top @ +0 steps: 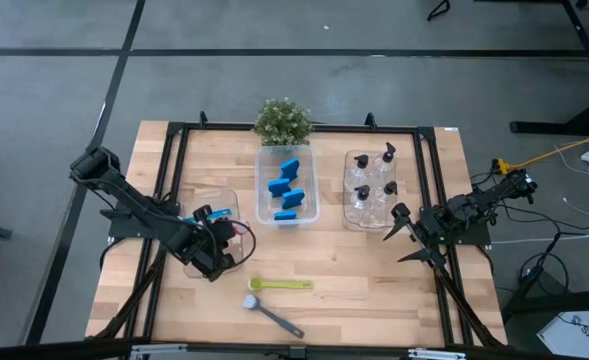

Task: Pick & Place Kitchen Sink Supplies
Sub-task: Put the orange brush into the left transparent bin, then put the gray brush into the left transparent bin

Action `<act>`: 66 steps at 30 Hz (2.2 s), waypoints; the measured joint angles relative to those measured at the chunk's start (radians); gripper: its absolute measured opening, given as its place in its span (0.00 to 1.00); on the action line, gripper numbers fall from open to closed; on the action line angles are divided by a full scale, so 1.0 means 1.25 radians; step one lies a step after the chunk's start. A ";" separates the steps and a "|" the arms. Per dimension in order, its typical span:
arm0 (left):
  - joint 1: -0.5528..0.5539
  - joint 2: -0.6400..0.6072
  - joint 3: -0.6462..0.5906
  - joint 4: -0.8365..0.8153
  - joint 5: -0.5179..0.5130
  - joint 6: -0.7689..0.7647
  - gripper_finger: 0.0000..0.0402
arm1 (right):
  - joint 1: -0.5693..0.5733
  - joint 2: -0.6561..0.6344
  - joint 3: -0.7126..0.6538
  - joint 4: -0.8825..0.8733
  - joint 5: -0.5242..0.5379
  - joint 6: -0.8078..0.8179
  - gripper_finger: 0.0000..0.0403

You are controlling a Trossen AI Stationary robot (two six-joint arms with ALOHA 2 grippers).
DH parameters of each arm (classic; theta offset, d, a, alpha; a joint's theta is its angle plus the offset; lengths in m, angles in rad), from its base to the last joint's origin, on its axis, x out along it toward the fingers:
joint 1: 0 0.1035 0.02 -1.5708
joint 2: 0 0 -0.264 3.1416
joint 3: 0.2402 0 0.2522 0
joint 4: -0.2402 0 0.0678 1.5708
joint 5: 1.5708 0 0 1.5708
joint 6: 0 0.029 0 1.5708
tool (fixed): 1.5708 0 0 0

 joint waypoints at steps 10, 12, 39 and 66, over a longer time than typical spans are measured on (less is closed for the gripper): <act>0.001 -0.017 -0.006 -0.004 -0.001 0.071 0.12 | 0.000 0.000 0.000 0.000 0.000 0.000 0.77; 0.001 -0.017 -0.006 -0.003 -0.003 0.076 0.14 | 0.000 0.000 0.000 0.000 0.000 -0.001 0.77; 0.001 -0.017 0.064 0.009 -0.023 0.142 0.30 | 0.000 0.000 0.000 0.000 0.000 -0.001 0.77; -0.002 0.041 0.172 0.360 0.086 0.501 0.31 | 0.000 0.000 0.000 0.000 0.000 0.000 0.77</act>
